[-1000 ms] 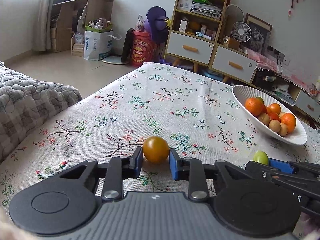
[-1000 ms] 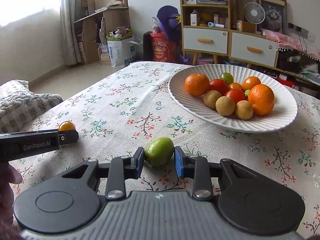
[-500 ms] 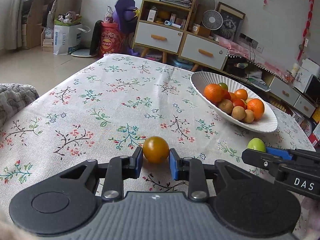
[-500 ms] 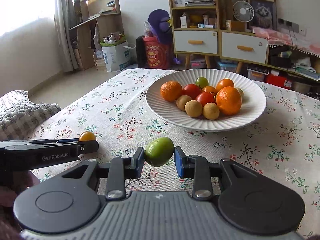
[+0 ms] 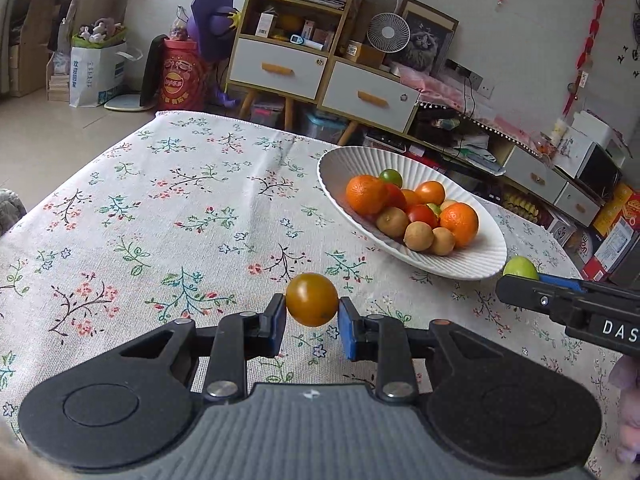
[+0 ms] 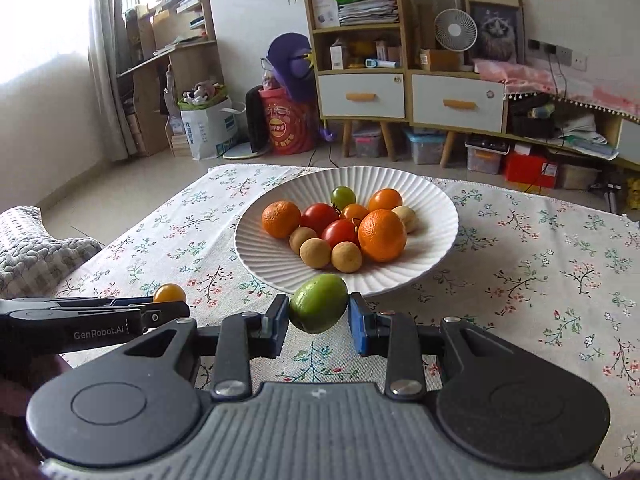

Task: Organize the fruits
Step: 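Carry both fruits into the white plate and open both tools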

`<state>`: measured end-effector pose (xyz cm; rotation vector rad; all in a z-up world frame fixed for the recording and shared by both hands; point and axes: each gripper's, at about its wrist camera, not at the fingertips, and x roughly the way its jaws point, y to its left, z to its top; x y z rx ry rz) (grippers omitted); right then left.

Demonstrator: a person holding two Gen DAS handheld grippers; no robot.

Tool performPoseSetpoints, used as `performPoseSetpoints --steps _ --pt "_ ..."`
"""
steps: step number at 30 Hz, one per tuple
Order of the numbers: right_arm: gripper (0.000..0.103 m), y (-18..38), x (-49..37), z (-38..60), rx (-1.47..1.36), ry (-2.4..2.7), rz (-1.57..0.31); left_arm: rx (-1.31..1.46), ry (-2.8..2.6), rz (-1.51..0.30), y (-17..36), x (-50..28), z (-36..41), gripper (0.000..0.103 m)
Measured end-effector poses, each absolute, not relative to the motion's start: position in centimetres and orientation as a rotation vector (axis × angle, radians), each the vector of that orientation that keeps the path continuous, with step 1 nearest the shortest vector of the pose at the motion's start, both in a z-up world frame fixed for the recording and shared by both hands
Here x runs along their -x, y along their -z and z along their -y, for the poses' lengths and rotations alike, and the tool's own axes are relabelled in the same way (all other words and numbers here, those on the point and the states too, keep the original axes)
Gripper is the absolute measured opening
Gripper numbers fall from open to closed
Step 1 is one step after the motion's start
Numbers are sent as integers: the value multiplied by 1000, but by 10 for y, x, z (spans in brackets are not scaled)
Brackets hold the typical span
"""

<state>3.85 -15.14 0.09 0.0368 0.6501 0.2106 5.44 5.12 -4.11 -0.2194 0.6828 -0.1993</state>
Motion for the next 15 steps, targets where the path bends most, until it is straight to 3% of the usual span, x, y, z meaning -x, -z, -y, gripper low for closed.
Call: performPoseSetpoints --steps 15 --pt "29 2 -59 176 -64 -175 -627 131 346 -649 19 -84 -6 26"
